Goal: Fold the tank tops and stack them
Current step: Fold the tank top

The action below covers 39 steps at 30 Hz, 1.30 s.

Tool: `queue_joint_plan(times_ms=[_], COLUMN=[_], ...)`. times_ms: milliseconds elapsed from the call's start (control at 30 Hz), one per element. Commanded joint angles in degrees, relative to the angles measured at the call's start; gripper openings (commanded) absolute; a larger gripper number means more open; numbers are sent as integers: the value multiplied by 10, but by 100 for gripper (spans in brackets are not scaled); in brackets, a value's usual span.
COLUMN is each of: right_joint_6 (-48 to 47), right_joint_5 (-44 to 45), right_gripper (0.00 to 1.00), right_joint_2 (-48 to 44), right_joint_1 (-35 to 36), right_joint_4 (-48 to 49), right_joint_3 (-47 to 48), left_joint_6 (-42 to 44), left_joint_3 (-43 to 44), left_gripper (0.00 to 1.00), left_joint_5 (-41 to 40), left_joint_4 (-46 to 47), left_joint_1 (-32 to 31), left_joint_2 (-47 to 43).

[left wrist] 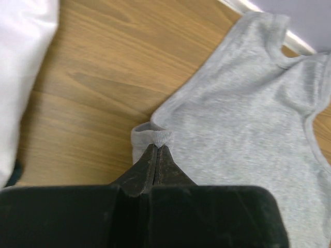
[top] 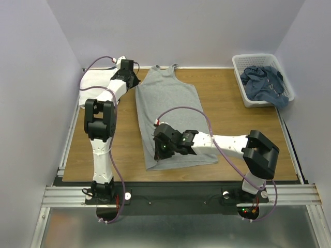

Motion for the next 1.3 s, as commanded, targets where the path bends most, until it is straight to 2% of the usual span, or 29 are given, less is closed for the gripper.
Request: queue_joint_plan(times_ms=[0, 633, 933, 1033, 1067, 1100, 1133, 1167, 1267], right_joint_6=[20, 95, 116, 122, 126, 127, 127, 131, 130], right_joint_5=[-6, 54, 68, 74, 76, 81, 89, 95, 119], right_gripper=[0, 0, 1, 5, 12, 16, 21, 29, 40], right_joint_2=[-42, -185, -208, -208, -212, -215, -218, -229, -244], right_joint_1=[1, -10, -11, -12, -12, -11, -12, -12, -12], right_joint_4=[48, 84, 92, 93, 92, 92, 92, 92, 90], right_joint_3=[-42, -214, -258, -266, -270, -271, -274, -278, -282], left_joint_6=[-15, -36, -36, -31, -30, -25, -22, -18, -13], left_joint_3=[42, 103, 127, 128, 129, 128, 124, 122, 100], left_gripper=[0, 0, 0, 0, 2, 12, 17, 28, 36], left_joint_5=[-14, -9, -6, 2, 7, 8, 9, 8, 14], left_joint_4=[9, 0, -9, -8, -9, -8, -4, 0, 25], left_joint_1=[-17, -80, -97, -99, -100, -101, -103, -104, -104], left_joint_2=[12, 59, 83, 91, 94, 94, 92, 84, 68])
